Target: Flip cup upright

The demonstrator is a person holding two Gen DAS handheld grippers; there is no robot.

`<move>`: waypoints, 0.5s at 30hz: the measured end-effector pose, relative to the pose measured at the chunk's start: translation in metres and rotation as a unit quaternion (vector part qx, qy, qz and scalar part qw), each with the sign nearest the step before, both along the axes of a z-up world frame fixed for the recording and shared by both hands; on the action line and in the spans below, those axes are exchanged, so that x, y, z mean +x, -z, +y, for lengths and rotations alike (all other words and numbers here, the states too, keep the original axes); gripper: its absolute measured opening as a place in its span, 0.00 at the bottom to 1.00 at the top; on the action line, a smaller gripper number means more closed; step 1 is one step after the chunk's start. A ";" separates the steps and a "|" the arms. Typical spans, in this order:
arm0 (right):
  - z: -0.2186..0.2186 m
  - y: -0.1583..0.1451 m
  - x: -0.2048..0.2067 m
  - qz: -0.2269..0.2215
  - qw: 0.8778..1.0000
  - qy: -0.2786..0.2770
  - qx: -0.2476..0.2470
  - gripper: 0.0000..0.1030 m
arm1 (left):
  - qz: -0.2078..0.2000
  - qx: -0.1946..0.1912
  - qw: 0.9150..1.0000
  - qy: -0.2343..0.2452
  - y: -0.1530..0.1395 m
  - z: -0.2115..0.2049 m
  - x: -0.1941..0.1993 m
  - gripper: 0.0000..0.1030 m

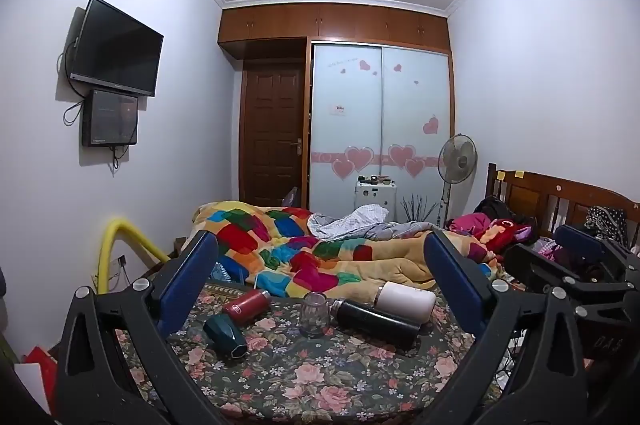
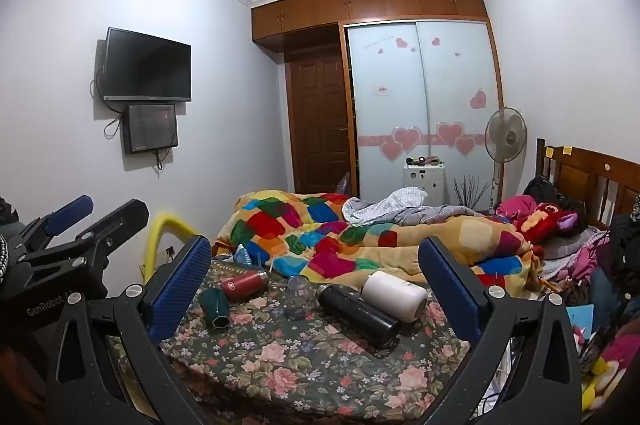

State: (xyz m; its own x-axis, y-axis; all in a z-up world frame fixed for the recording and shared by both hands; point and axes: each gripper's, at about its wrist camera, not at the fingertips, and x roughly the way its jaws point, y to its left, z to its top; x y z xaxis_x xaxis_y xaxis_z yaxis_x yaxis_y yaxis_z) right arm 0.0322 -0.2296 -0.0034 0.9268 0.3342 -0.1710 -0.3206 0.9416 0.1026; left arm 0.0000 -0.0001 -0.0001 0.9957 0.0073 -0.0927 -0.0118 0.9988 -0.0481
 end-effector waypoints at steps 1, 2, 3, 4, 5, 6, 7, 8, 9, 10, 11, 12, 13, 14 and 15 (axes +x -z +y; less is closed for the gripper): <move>0.000 0.000 0.000 -0.001 1.000 0.000 0.001 1.00 | -0.001 0.000 1.000 -0.001 0.000 0.000 0.000 1.00; 0.000 0.000 0.000 -0.001 1.000 0.000 0.002 1.00 | -0.001 0.000 1.000 -0.002 0.000 0.000 0.000 1.00; 0.000 0.000 0.000 -0.001 1.000 0.000 0.001 1.00 | -0.001 -0.001 1.000 -0.003 0.000 0.001 0.000 1.00; 0.000 0.000 -0.001 -0.001 1.000 0.000 0.000 1.00 | -0.006 0.010 1.000 -0.002 0.000 -0.002 -0.002 1.00; -0.001 0.000 -0.001 -0.001 1.000 0.000 -0.001 1.00 | -0.006 0.009 1.000 -0.002 0.001 -0.001 -0.004 1.00; -0.001 0.000 -0.001 -0.001 1.000 0.000 -0.002 1.00 | -0.004 0.011 1.000 -0.001 0.003 0.000 -0.006 1.00; -0.001 0.000 -0.001 0.000 1.000 0.000 -0.002 1.00 | -0.002 0.013 1.000 -0.001 0.003 -0.001 -0.005 1.00; -0.001 0.000 -0.002 0.000 1.000 0.000 -0.003 1.00 | -0.002 0.012 1.000 -0.001 0.004 -0.001 -0.006 1.00; -0.001 0.000 -0.001 0.000 1.000 0.000 -0.001 1.00 | -0.001 0.013 1.000 -0.001 0.004 -0.001 -0.005 1.00; 0.000 0.000 -0.001 0.000 1.000 0.000 -0.002 1.00 | -0.001 0.012 1.000 -0.001 0.004 -0.001 -0.005 1.00; -0.001 -0.001 -0.001 0.000 1.000 0.000 -0.002 1.00 | 0.000 0.012 1.000 -0.002 0.003 -0.001 -0.004 1.00; 0.000 -0.001 -0.001 0.001 1.000 -0.001 -0.002 1.00 | -0.001 0.013 1.000 -0.003 0.004 -0.001 -0.005 1.00; 0.000 -0.001 -0.001 0.001 1.000 -0.001 -0.001 1.00 | -0.001 0.014 1.000 -0.004 0.005 -0.004 -0.002 1.00; 0.000 -0.001 -0.001 0.001 1.000 -0.001 -0.001 1.00 | -0.001 0.014 1.000 -0.005 0.006 -0.005 -0.002 1.00; 0.000 -0.001 -0.001 0.001 1.000 -0.002 -0.001 1.00 | -0.001 0.013 1.000 -0.006 0.007 -0.007 -0.002 1.00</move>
